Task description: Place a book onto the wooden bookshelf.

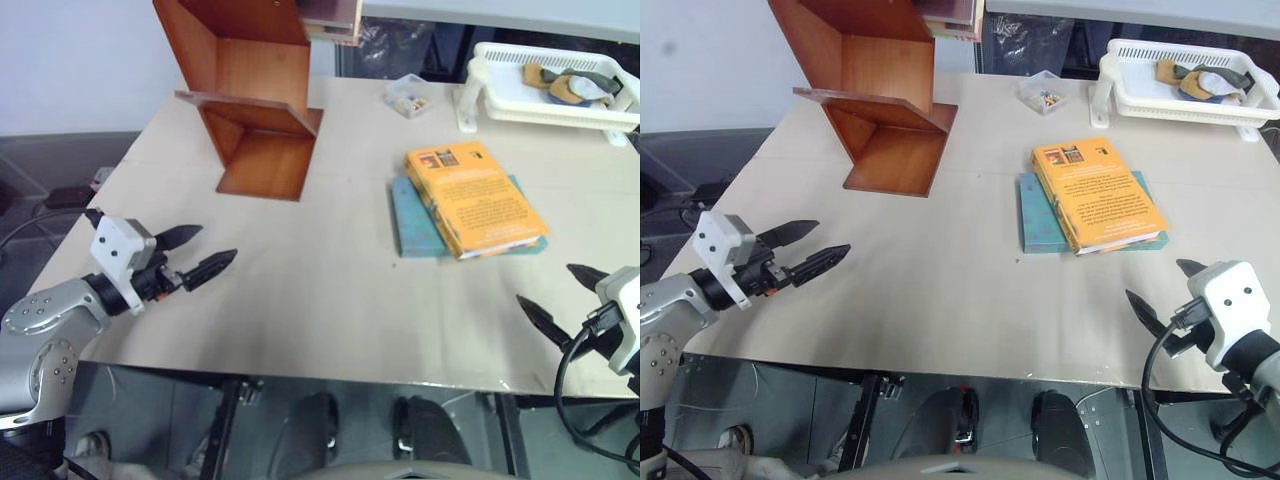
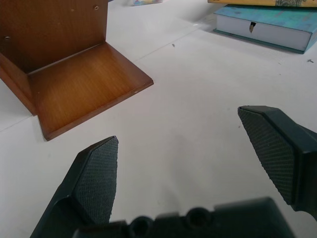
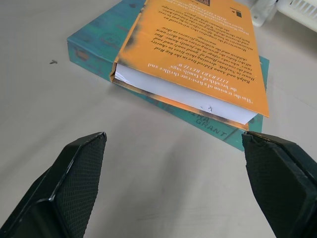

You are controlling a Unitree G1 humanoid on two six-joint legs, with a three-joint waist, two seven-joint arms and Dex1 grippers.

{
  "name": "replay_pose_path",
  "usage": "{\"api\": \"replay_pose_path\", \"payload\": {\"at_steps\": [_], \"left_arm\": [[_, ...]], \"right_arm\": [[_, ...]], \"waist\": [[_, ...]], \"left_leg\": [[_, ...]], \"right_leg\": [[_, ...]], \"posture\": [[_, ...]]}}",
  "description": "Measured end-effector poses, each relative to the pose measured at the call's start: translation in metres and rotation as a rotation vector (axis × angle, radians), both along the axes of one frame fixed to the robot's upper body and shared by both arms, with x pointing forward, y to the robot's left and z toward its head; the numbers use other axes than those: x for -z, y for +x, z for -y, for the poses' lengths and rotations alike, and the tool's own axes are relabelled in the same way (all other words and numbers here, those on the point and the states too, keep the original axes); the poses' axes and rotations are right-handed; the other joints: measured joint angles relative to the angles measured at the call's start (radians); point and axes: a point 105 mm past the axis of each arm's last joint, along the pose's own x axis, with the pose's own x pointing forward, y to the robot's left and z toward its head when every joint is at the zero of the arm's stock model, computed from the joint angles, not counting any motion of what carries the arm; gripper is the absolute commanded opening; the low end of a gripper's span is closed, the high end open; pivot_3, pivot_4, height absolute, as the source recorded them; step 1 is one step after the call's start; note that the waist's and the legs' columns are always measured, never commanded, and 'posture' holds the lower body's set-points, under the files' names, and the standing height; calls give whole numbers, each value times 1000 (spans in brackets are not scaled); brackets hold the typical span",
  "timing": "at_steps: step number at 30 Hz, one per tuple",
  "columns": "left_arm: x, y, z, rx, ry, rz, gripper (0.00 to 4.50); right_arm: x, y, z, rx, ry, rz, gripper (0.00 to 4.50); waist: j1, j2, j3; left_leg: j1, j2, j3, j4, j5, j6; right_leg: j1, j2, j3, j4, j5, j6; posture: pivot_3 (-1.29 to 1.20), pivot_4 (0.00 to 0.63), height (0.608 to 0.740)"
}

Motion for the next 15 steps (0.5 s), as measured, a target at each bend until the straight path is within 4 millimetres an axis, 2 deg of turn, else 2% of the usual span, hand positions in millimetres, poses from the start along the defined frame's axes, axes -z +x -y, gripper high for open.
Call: {"api": "replay_pose_path", "payload": {"at_steps": [3, 6, 10, 13, 14, 15], "left_arm": [[-4, 3, 5, 25, -19, -1, 4455], [-5, 6, 12, 49, -34, -9, 4500], [0, 6, 26, 98, -58, -39, 4500], [-2, 5, 33, 123, -66, -33, 4500], [-3, 5, 34, 129, -65, -32, 4500], [-2, 5, 37, 140, -64, -33, 4500]], "right_arm": [[5, -1, 2, 8, -2, -15, 4500], [11, -2, 3, 29, 17, -22, 3694], [14, -2, 2, 27, 37, -33, 1991], [12, 1, 0, 23, 44, -24, 519], [10, 3, 0, 22, 45, -17, 126], [8, 7, -1, 18, 41, -11, 49]], "waist": [[3, -1, 0], [3, 0, 0], [-1, 0, 0], [-1, 0, 1], [-2, 0, 1], [-2, 0, 1]], "left_leg": [[0, 0, -1, 0, 0, 0], [0, -1, -1, 0, 0, 0], [0, 0, 0, 0, 0, 1], [0, 0, 0, 0, 2, 4], [0, 0, 0, 0, 2, 4], [1, 0, 0, 0, 2, 4]], "right_leg": [[1, 0, -3, 0, 0, 0], [1, 1, -3, 0, 0, 0], [1, 2, -2, 0, 0, 0], [1, 2, -2, 0, 0, 0], [1, 2, -2, 1, 0, 0], [1, 2, -2, 1, 0, 0]], "posture": [[0, 150, 740], [0, 150, 740], [0, 150, 740], [0, 150, 740], [0, 150, 740], [0, 150, 740]]}}
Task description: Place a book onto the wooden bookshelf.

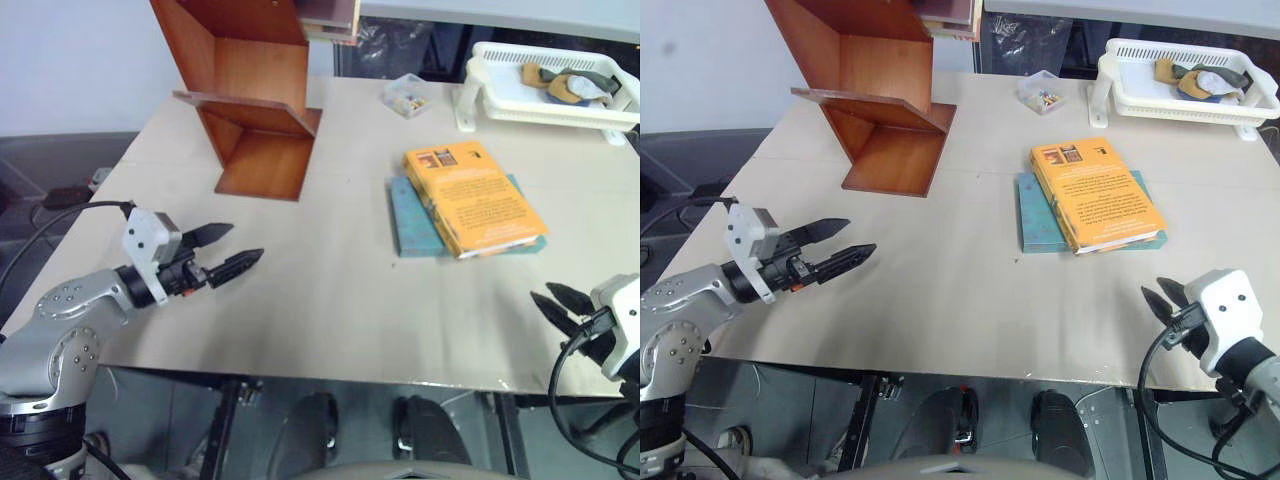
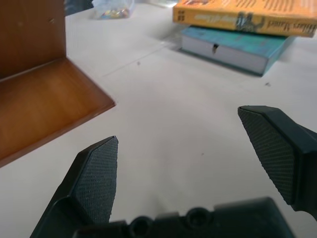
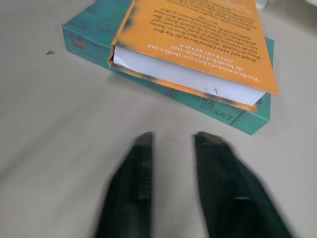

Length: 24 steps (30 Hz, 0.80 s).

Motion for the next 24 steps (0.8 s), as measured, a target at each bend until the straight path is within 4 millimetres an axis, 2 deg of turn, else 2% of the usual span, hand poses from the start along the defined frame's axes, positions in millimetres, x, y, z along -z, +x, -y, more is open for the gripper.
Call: {"api": "replay_pose_path", "payload": {"at_steps": [2, 5, 8, 10, 11, 12, 13, 16, 18, 21, 24], "left_arm": [[2, -2, 9, 46, -6, -6, 4500], [-3, -7, 32, 153, -18, 11, 4500], [-6, -8, 40, 195, -12, 23, 4500], [-8, -7, 48, 227, -15, 39, 4500], [-10, -7, 53, 245, -18, 50, 4500], [-11, -9, 58, 259, -20, 60, 4500], [-14, -10, 62, 267, -26, 75, 4500], [-17, -11, 63, 262, -27, 87, 4500], [-17, -14, 63, 252, -26, 88, 4500], [-17, -21, 66, 254, -28, 89, 4500], [-16, -25, 63, 227, -26, 87, 4500]], "right_arm": [[-8, 13, 2, -9, -25, 20, 49], [-25, 45, 15, 20, -102, 18, 49], [-38, 72, 22, 46, -84, 26, 49], [-54, 117, 23, 40, -95, 32, 49], [-61, 125, 25, 45, -108, 44, 49], [-68, 151, 24, 25, -141, 44, 49], [-62, 169, 28, 7, -189, 20, 49], [-43, 189, 35, -1, -236, -34, 49], [-37, 215, 37, 9, -287, -52, 49], [-37, 229, 40, 5, -371, -47, 49], [-21, 233, 33, -39, -418, -70, 49]], "waist": [[0, 0, 0], [1, 0, 1], [2, 0, 2], [-11, 2, 5], [-11, 2, 6], [-15, 0, 7], [-11, -2, 8], [-6, -2, 9], [-18, 0, 12], [-26, 0, 14], [-27, 0, 14]], "left_leg": [[0, 0, 1, 1, 0, -1], [0, -1, 2, 2, -2, -3], [-1, -1, 1, 2, 1, 1], [0, -1, 4, 2, 1, 2], [-1, -1, 4, 2, 1, 2], [0, -1, 4, 2, 1, 2], [-3, 0, 2, 2, 1, 2], [-10, 0, 3, 4, 3, -1], [-14, -2, 7, 6, 3, -1], [-15, -1, 6, 6, 3, -1], [-14, 0, 6, 6, 3, -1]], "right_leg": [[0, 0, 0, 0, 0, 0], [0, -1, 1, 0, 1, -1], [0, 1, 0, 0, 3, -5], [-1, 3, 4, 1, 4, -6], [-1, 3, 3, 1, 4, -6], [-1, 4, 4, 1, 4, -6], [-2, 6, 3, 1, 5, -3], [-7, 6, 4, 0, 6, -1], [-11, 6, 7, -1, 8, 2], [-11, 6, 8, -2, 9, 3], [-11, 6, 7, -1, 9, 3]], "posture": [[0, 150, 740], [0, 150, 740], [0, 150, 740], [0, 150, 740], [0, 150, 740], [0, 150, 740], [0, 150, 740], [0, 150, 740], [0, 150, 740], [0, 150, 740], [0, 150, 740]]}}
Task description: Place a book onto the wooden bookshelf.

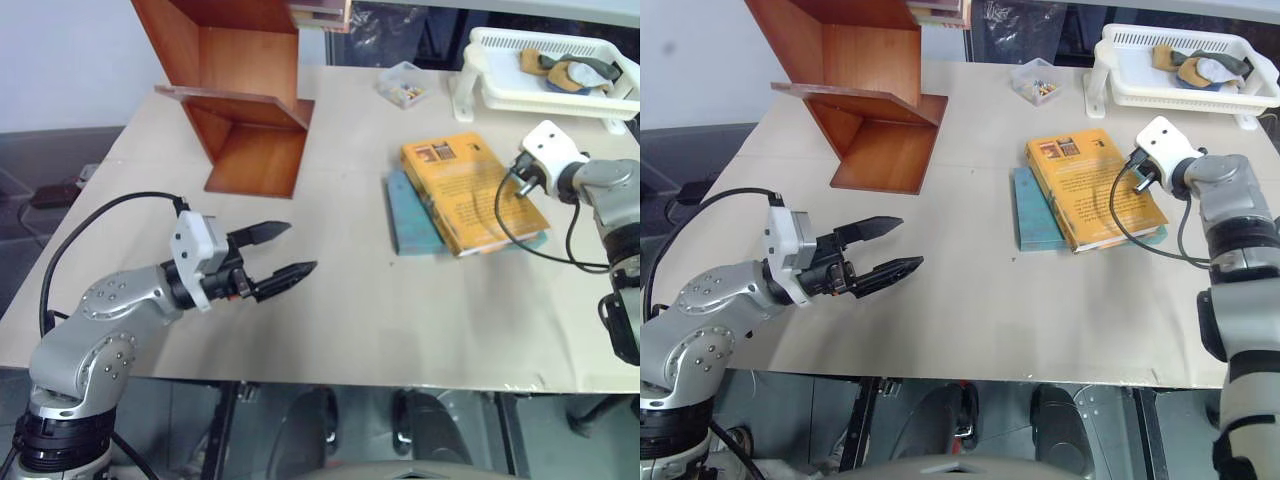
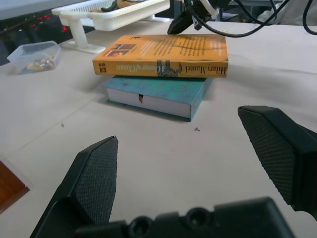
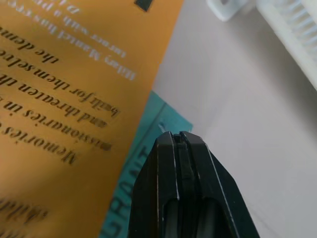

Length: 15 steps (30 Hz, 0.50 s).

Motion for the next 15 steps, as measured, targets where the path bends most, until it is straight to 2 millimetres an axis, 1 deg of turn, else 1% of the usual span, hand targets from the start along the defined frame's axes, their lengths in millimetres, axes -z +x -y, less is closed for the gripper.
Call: {"api": "replay_pose_path", "payload": {"at_steps": [1, 3, 5, 7, 11, 15], "left_arm": [[0, -1, -2, -16, 1, 2, 4500], [-2, 0, -6, -40, 1, 14, 4500], [-2, -2, -9, -61, 3, 16, 4500], [-3, -4, -7, -60, 1, 17, 4500], [-3, -4, -7, -58, -5, 18, 4500], [-7, 0, -4, -42, -10, 26, 4500]], "right_arm": [[6, -1, -3, -24, 3, -17, 49], [8, -2, -7, -60, 6, -33, 49], [9, -4, -19, -144, 20, -44, 49], [10, -6, -27, -201, 16, -45, 49], [11, -7, -34, -253, 19, -37, 49], [16, -10, -42, -298, 65, -30, 49]], "waist": [[1, 0, 0], [-1, 0, 0], [-3, 0, 0], [-4, 0, 0], [-3, 0, 0], [-1, 0, 0]], "left_leg": [[1, 0, 0, 1, 0, 0], [3, 0, 0, 2, 0, 0], [4, 0, 1, 2, 0, 0], [5, 0, 1, 2, 0, -1], [6, 0, 1, 2, 1, -2], [6, 0, 1, 3, 1, -2]], "right_leg": [[0, 0, 0, 1, 0, 0], [2, 0, 0, 3, 0, 0], [2, 0, 1, 5, 0, 0], [2, 0, 2, 8, 0, 0], [2, 0, 2, 9, 0, -1], [2, 0, 2, 9, 1, -1]], "posture": [[0, 150, 740], [0, 150, 740], [0, 150, 740], [0, 150, 740], [0, 150, 740], [0, 150, 740]]}}
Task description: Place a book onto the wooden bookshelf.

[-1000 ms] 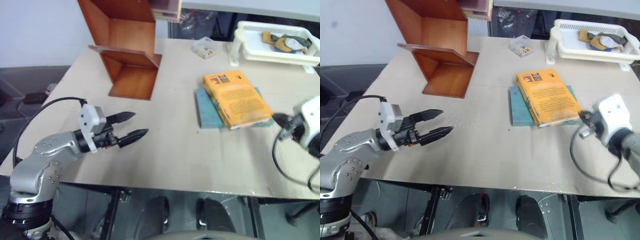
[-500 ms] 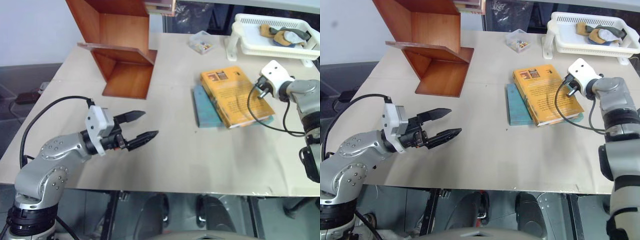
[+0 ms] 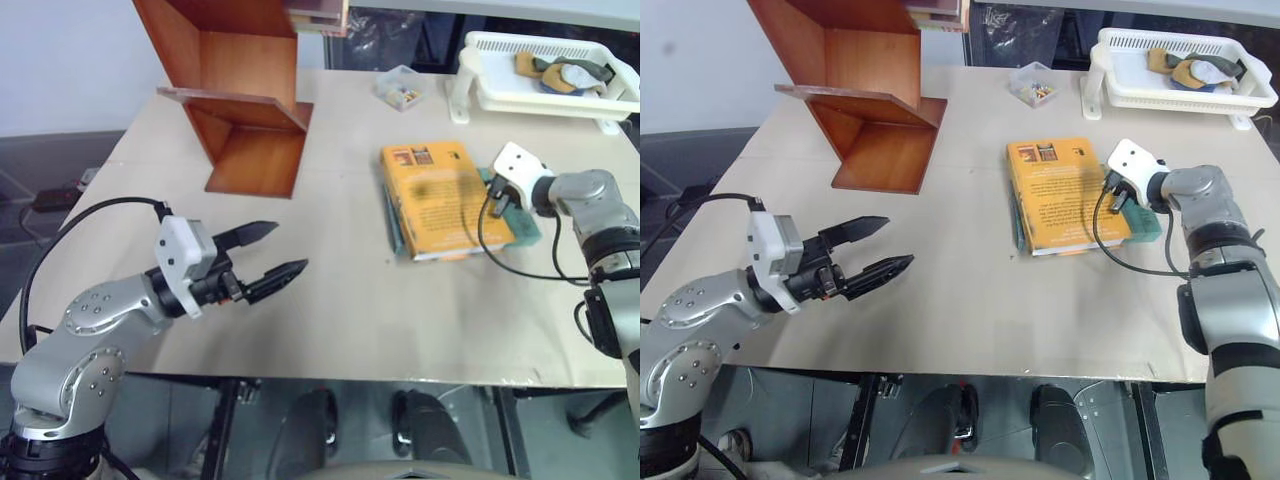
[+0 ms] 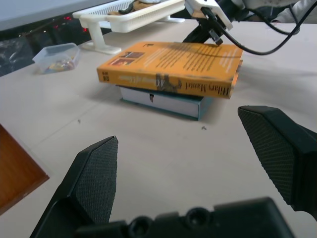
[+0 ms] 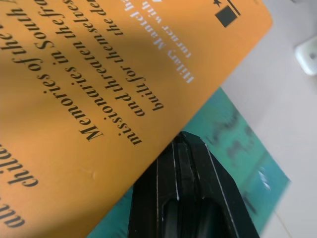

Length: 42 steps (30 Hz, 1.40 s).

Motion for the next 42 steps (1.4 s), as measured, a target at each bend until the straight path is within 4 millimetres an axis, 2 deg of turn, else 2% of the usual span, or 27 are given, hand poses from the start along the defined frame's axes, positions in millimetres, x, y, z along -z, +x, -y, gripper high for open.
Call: {"api": "replay_pose_path", "payload": {"at_steps": [8, 24, 28, 30, 31, 33, 34, 36, 37, 38, 40, 41, 42], "left_arm": [[-2, 7, -4, 2, -6, -6, 4500], [1, 17, 6, 49, -9, -41, 4500], [12, 22, 12, 30, -13, -101, 4500], [12, 24, 13, 19, -26, -112, 4500], [13, 33, 15, -12, -75, -155, 4500], [15, 44, 23, -27, -141, -215, 4500], [18, 50, 32, -19, -203, -277, 4500], [21, 53, 36, -16, -233, -322, 4500], [22, 54, 38, -17, -241, -340, 4500], [24, 58, 41, -13, -264, -387, 4500], [28, 61, 41, -19, -275, -425, 4500], [31, 65, 44, -11, -296, -460, 4500], [33, 67, 42, -20, -305, -471, 4500]], "right_arm": [[2, -5, -6, -54, 36, 21, 49], [7, -13, -19, -134, 67, 43, 49], [6, -11, -15, -108, 62, 62, 49], [6, -11, -15, -103, 61, 62, 540], [6, -11, -9, -81, 71, 42, 726], [0, -11, -5, -64, 87, 37, 1664], [-12, -12, 0, -51, 97, 65, 2195], [-25, -13, 4, -48, 104, 100, 2907], [-30, -15, 7, -45, 103, 113, 2907], [-40, -27, 18, -27, 106, 146, 2907], [-42, -39, 28, 5, 130, 148, 2907], [-43, -59, 36, 37, 155, 155, 2907], [-43, -66, 36, 40, 170, 152, 2907]], "waist": [[-1, 0, 0], [-1, 0, 0], [0, 0, 0], [0, 0, 0], [6, 0, 0], [8, 0, 0], [8, 1, 1], [5, 0, 1], [5, 0, 1], [8, 0, 1], [9, 0, 1], [21, 0, 0], [24, 0, 0]], "left_leg": [[0, 0, 0, 0, 0, 0], [10, 0, 1, 0, 0, 0], [10, 0, 1, 0, 0, 0], [10, 0, 1, 0, 0, 0], [10, 0, 0, 0, 0, 0], [10, 0, 0, 0, 0, 0], [10, -1, 1, 0, 0, 0], [10, -1, 1, 0, 0, 0], [10, 0, 0, 0, 0, 0], [10, 0, 0, 0, 0, 0], [10, 0, 0, -1, 0, 0], [9, 0, -1, -2, 0, 0], [9, 0, -1, -2, 0, 0]], "right_leg": [[0, 0, 0, 0, 0, 0], [9, 0, 1, 0, 0, 0], [9, 0, 1, 0, 0, 0], [9, 0, 1, 0, 0, 0], [10, 0, 1, 0, 0, 0], [11, -1, 0, 1, 0, 0], [10, -1, 1, 0, 1, 1], [10, -1, 1, 0, 1, 1], [10, -1, 1, 0, 1, 1], [11, -1, 0, 0, 0, 1], [10, -1, 0, 0, 0, 1], [10, -1, -2, -1, 0, 1], [10, -1, -2, -1, 0, 1]], "posture": [[0, 150, 740], [0, 150, 740], [0, 150, 740], [0, 150, 740], [0, 150, 740], [0, 150, 740], [0, 150, 740], [0, 150, 740], [0, 150, 740], [0, 150, 740], [0, 150, 740], [0, 150, 740], [0, 150, 740]]}}
